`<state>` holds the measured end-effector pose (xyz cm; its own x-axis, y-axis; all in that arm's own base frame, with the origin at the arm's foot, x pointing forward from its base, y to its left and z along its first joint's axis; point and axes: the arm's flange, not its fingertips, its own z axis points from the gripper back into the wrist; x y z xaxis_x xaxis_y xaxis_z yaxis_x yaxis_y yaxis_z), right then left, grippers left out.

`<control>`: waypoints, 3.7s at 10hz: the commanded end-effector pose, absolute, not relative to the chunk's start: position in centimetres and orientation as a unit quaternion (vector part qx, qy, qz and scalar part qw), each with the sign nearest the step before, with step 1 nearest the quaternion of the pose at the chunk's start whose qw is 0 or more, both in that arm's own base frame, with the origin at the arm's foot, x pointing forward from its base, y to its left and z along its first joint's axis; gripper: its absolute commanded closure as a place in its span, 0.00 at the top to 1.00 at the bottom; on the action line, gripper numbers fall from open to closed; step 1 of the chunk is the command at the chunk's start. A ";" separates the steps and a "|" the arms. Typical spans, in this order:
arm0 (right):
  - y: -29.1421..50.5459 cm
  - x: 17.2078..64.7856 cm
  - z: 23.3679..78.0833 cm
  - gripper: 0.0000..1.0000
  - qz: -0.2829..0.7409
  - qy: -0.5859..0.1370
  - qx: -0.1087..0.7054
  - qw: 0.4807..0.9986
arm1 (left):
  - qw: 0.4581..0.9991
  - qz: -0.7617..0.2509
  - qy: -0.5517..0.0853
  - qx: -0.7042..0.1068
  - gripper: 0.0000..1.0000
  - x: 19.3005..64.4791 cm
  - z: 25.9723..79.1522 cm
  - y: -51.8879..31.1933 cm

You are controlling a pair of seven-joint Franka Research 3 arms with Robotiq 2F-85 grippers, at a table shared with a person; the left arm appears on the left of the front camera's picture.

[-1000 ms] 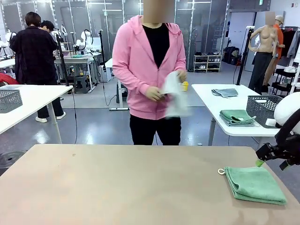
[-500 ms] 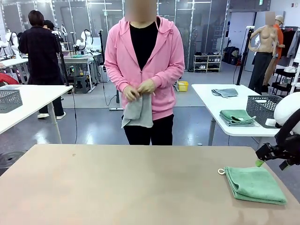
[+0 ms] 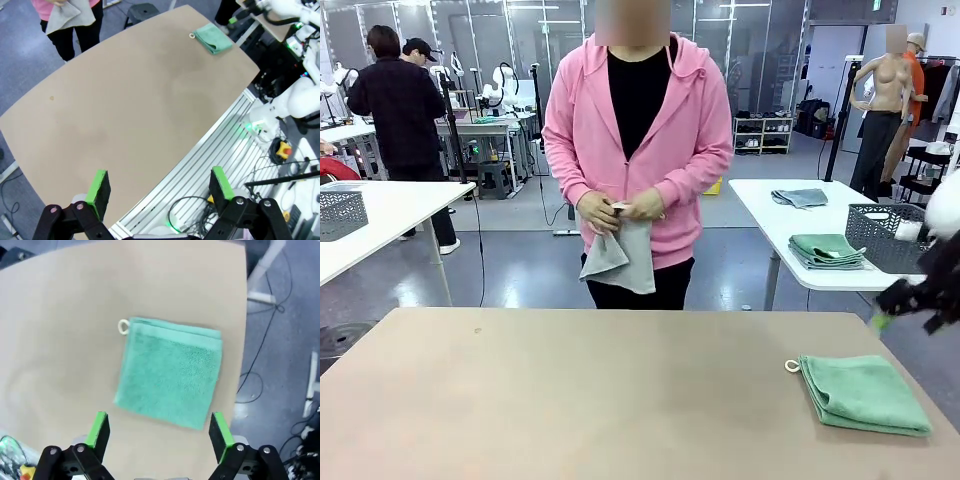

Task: Fold the towels and place them in the basket.
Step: When a person lays out a Towel with hook on the table, fold it in half twice.

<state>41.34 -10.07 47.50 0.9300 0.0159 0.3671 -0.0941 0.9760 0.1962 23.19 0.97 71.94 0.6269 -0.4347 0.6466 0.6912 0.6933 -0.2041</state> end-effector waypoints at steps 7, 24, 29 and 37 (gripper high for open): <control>-9.3 25.5 69.7 1.00 0.231 -0.224 0.144 0.936 | 0.868 -0.334 -0.290 -0.228 1.00 23.1 72.0 0.9; -9.3 23.3 71.9 1.00 0.224 -0.252 0.116 0.934 | 0.868 -0.334 -0.290 -0.228 1.00 23.1 72.0 0.9; -9.3 23.3 71.9 1.00 0.224 -0.252 0.116 0.934 | 0.868 -0.334 -0.290 -0.228 1.00 23.1 72.0 0.9; -9.2 23.4 71.8 1.00 0.229 -0.252 0.115 0.933 | 0.874 -0.322 -0.288 -0.223 1.00 23.2 71.9 1.0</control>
